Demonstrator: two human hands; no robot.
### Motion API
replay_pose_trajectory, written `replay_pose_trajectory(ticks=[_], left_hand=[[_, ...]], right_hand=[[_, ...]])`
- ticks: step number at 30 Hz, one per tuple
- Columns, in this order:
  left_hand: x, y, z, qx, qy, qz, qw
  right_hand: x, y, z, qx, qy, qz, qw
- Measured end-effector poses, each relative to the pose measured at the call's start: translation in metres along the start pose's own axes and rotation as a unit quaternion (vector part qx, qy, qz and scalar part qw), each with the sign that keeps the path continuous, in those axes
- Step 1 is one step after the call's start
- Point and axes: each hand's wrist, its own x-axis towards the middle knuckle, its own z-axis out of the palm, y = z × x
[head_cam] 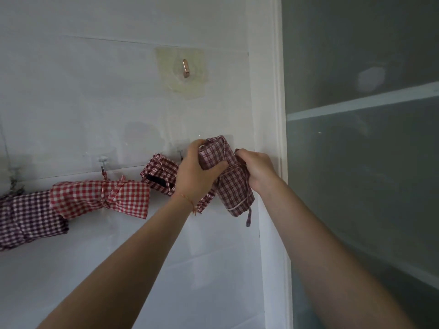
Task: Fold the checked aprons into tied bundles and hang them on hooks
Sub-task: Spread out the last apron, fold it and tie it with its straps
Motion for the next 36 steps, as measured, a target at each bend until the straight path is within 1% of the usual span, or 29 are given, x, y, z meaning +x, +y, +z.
replay_pose_trajectory(ticks=[2,4,5,8,10,12,16,23,25,27,29,31,34,36], left_hand=[[0.015,0.002,-0.005,0.065,-0.001,0.003,0.998],[0.030,0.003,-0.008,0.099,-0.028,-0.010,0.995],[0.038,0.002,-0.008,0.142,-0.039,-0.005,0.989],[0.054,-0.005,-0.008,0.322,-0.061,0.013,0.945],[0.062,-0.011,-0.009,0.371,-0.071,0.002,0.926],[0.066,-0.017,-0.008,0.383,-0.072,-0.010,0.921],[0.070,-0.020,-0.007,0.411,-0.070,-0.009,0.909],[0.070,-0.020,-0.005,0.444,-0.087,-0.019,0.891],[0.070,-0.021,-0.004,0.450,-0.086,-0.019,0.889],[0.070,-0.021,-0.004,0.451,-0.085,-0.018,0.888],[0.069,-0.021,-0.004,0.450,-0.082,-0.014,0.889],[0.069,-0.021,-0.004,0.445,-0.079,-0.011,0.892],[0.070,-0.020,-0.004,0.439,-0.079,-0.012,0.895],[0.071,-0.020,-0.003,0.439,-0.083,-0.013,0.895]], right_hand=[[0.009,0.001,0.003,-0.009,0.005,0.005,1.000],[0.022,0.002,0.005,-0.019,0.002,0.006,1.000],[0.031,0.003,0.006,-0.031,0.004,0.007,0.999],[0.052,0.007,0.009,-0.076,0.012,0.010,0.997],[0.062,0.010,0.013,-0.097,0.009,0.003,0.995],[0.070,0.012,0.016,-0.125,0.011,-0.013,0.992],[0.078,0.014,0.017,-0.172,0.022,-0.043,0.984],[0.082,0.014,0.021,-0.222,0.042,-0.051,0.973],[0.083,0.014,0.023,-0.248,0.052,-0.084,0.964],[0.084,0.013,0.023,-0.293,0.042,-0.118,0.948],[0.085,0.014,0.022,-0.318,0.033,-0.124,0.939],[0.087,0.015,0.018,-0.282,0.028,-0.096,0.954],[0.087,0.017,0.015,-0.159,-0.004,-0.026,0.987],[0.088,0.018,0.015,-0.127,-0.016,0.001,0.992]])
